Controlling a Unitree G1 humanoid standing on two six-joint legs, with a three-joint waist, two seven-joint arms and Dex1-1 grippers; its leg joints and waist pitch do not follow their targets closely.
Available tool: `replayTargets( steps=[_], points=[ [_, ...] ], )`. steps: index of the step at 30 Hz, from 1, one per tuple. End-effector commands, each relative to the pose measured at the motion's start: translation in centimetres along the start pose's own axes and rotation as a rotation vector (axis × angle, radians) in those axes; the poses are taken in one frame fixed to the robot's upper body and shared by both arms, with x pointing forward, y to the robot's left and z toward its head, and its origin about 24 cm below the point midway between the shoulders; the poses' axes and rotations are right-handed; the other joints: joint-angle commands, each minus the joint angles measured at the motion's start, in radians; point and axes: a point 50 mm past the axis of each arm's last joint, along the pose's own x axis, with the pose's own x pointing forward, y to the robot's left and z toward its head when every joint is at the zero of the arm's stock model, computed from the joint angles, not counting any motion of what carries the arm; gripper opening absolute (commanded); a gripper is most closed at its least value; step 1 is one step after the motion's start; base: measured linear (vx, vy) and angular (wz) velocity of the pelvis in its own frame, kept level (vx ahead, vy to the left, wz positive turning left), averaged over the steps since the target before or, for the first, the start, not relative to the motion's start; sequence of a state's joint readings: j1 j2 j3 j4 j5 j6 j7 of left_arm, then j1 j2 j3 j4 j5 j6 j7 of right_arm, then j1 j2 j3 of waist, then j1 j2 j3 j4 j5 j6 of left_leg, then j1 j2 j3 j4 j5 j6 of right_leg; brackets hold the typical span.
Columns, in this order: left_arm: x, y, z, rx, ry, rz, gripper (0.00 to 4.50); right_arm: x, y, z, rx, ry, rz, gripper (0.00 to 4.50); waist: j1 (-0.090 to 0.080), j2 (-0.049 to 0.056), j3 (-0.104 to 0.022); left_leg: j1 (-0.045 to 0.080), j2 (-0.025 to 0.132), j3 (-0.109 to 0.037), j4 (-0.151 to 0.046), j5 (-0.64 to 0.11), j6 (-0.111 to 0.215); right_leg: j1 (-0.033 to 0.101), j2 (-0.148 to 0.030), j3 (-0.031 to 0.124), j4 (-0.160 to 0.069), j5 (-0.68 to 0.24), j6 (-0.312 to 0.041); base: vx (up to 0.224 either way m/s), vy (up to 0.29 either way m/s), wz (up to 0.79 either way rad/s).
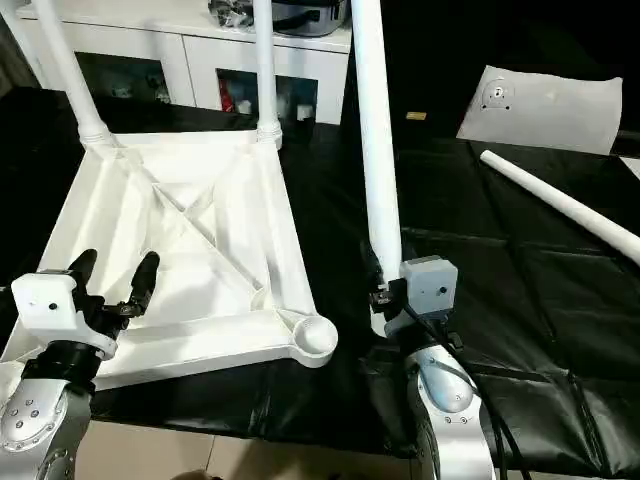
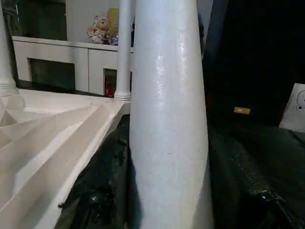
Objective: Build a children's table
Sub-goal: Pick table leg
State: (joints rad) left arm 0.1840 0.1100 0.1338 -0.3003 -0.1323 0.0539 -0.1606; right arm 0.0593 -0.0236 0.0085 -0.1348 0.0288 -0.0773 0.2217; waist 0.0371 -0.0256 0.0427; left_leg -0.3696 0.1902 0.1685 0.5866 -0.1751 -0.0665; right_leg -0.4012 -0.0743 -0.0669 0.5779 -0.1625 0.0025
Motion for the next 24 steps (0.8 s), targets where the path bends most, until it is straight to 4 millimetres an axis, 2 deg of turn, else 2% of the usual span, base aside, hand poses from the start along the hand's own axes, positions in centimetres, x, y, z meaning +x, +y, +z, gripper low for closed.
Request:
replayTargets(
  steps=[1,24],
  points=[
    [0.15,-0.06,0.11,0.000,-0.011,-0.003,4.09,0.17,-0.09,0.11,0.003,-0.002,0.000,1.85,0.004,0.007,-0.042,0.012,0.031,-0.018,-0.084,-0.469,0.004,0.021,-0.048,0.038,-0.088,-0.477,-0.029,0.000,0.000,0.00],
    [0.15,-0.06,0.11,0.000,-0.011,-0.003,4.09,0.17,-0.09,0.11,0.003,-0.002,0.000,1.85,0.005,0.007,-0.043,0.013,0.031,-0.018,-0.084,-0.465,0.005,0.022,-0.047,0.038,-0.086,-0.460,-0.036,0.000,0.000,0.00]
  ],
)
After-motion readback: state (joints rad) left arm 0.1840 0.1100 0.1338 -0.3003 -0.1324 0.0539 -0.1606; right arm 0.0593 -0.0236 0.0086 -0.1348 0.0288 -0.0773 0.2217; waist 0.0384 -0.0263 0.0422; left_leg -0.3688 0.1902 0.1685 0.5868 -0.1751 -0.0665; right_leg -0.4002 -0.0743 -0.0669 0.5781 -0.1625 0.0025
